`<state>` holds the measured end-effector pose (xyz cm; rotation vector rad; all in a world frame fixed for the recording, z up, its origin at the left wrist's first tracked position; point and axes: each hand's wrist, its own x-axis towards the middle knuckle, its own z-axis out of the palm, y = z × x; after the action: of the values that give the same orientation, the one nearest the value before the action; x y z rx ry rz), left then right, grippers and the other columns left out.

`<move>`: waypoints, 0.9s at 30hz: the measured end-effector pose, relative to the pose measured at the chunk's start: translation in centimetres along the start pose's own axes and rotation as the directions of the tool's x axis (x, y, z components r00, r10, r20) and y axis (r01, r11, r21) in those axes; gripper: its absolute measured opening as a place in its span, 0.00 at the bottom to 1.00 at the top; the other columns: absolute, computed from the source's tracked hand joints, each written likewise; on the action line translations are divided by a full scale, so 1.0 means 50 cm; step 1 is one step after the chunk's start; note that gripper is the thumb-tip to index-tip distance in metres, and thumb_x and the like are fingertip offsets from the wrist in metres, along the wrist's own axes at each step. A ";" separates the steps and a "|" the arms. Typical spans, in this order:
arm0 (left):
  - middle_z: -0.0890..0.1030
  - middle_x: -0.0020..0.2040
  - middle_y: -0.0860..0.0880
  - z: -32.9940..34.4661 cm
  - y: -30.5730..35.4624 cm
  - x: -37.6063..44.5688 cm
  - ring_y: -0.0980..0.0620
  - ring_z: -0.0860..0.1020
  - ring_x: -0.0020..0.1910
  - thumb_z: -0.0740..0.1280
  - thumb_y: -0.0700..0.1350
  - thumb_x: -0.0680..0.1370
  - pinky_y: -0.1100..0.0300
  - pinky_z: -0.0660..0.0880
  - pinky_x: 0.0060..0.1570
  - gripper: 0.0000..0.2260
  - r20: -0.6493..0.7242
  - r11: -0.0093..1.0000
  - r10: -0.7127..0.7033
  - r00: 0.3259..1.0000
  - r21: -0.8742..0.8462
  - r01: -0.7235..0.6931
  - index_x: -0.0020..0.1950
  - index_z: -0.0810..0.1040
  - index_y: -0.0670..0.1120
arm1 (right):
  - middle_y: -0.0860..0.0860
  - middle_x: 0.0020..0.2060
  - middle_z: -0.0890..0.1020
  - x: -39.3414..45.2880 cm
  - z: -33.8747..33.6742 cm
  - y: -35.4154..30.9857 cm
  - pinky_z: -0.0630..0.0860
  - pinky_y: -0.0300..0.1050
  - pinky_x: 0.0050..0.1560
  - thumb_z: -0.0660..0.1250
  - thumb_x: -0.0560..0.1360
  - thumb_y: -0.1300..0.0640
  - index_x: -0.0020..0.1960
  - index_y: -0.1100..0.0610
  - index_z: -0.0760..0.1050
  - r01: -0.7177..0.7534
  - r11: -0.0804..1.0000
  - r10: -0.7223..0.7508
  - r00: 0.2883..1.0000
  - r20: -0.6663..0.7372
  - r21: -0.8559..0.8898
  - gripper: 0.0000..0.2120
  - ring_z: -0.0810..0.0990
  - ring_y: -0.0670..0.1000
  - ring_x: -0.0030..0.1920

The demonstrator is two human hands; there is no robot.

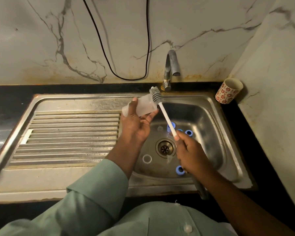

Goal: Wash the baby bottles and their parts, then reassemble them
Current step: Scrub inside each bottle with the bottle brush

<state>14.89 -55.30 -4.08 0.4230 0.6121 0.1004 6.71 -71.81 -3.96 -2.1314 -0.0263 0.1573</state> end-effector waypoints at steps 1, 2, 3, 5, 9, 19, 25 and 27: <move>0.75 0.65 0.35 -0.001 -0.001 0.000 0.33 0.79 0.59 0.75 0.43 0.75 0.40 0.83 0.40 0.29 -0.010 1.000 -0.007 1.000 -0.018 0.006 0.72 0.67 0.43 | 0.43 0.26 0.69 0.004 0.001 -0.003 0.66 0.28 0.26 0.57 0.82 0.55 0.66 0.58 0.75 -0.009 1.000 0.009 1.000 0.012 -0.006 0.16 0.73 0.34 0.25; 0.75 0.65 0.35 -0.002 0.003 0.000 0.34 0.79 0.59 0.75 0.43 0.75 0.41 0.83 0.40 0.29 -0.025 0.999 -0.002 1.000 -0.049 0.000 0.73 0.66 0.42 | 0.43 0.26 0.69 -0.001 0.002 -0.006 0.67 0.28 0.26 0.57 0.82 0.55 0.66 0.58 0.74 0.022 0.999 -0.021 1.000 0.015 -0.029 0.16 0.73 0.33 0.26; 0.75 0.65 0.34 -0.003 0.008 0.003 0.35 0.79 0.59 0.75 0.43 0.75 0.43 0.83 0.38 0.29 -0.038 0.997 0.004 0.999 -0.074 -0.007 0.73 0.66 0.42 | 0.42 0.27 0.70 -0.012 0.002 -0.006 0.68 0.27 0.28 0.57 0.82 0.56 0.67 0.60 0.73 0.069 0.996 -0.069 0.997 0.019 -0.049 0.17 0.74 0.31 0.28; 0.76 0.64 0.35 0.000 0.009 0.002 0.35 0.80 0.58 0.75 0.43 0.75 0.44 0.83 0.37 0.29 -0.036 0.998 0.004 0.999 -0.070 -0.006 0.72 0.66 0.43 | 0.42 0.28 0.71 -0.026 0.000 -0.010 0.69 0.27 0.29 0.58 0.82 0.57 0.68 0.61 0.72 0.101 0.994 -0.100 0.995 0.032 -0.044 0.17 0.74 0.31 0.29; 0.75 0.64 0.34 0.004 -0.013 -0.010 0.34 0.79 0.60 0.74 0.43 0.75 0.40 0.83 0.40 0.29 -0.032 0.997 -0.041 0.999 -0.061 0.039 0.72 0.66 0.42 | 0.44 0.27 0.69 0.009 0.000 -0.019 0.65 0.30 0.26 0.56 0.82 0.54 0.68 0.55 0.73 -0.023 1.000 0.023 1.000 0.005 -0.020 0.17 0.71 0.38 0.24; 0.76 0.61 0.34 0.003 0.005 -0.007 0.35 0.80 0.57 0.75 0.45 0.75 0.41 0.83 0.45 0.29 -0.040 0.989 -0.039 0.998 -0.145 0.033 0.71 0.67 0.41 | 0.42 0.29 0.70 -0.013 -0.003 -0.029 0.67 0.29 0.29 0.57 0.82 0.55 0.69 0.56 0.73 -0.003 0.998 0.005 1.000 0.030 -0.055 0.17 0.72 0.36 0.27; 0.76 0.65 0.33 0.002 -0.009 -0.020 0.35 0.80 0.59 0.74 0.43 0.75 0.42 0.83 0.46 0.29 0.054 0.995 -0.041 0.998 -0.085 0.045 0.72 0.67 0.40 | 0.44 0.26 0.69 -0.008 -0.007 -0.039 0.64 0.34 0.24 0.55 0.83 0.53 0.65 0.53 0.74 -0.150 0.980 0.142 0.988 0.067 0.130 0.15 0.67 0.41 0.21; 0.76 0.64 0.34 -0.005 0.010 -0.011 0.35 0.80 0.59 0.75 0.43 0.74 0.41 0.83 0.49 0.30 0.041 0.986 -0.020 0.999 -0.167 0.027 0.72 0.66 0.41 | 0.44 0.22 0.68 -0.032 -0.007 -0.037 0.63 0.36 0.21 0.55 0.83 0.52 0.62 0.50 0.74 -0.172 0.969 0.151 0.980 0.126 0.175 0.13 0.65 0.41 0.19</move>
<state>14.34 -54.86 -3.74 0.2542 0.5649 0.1202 5.23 -71.23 -2.05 -1.9360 0.0943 0.3617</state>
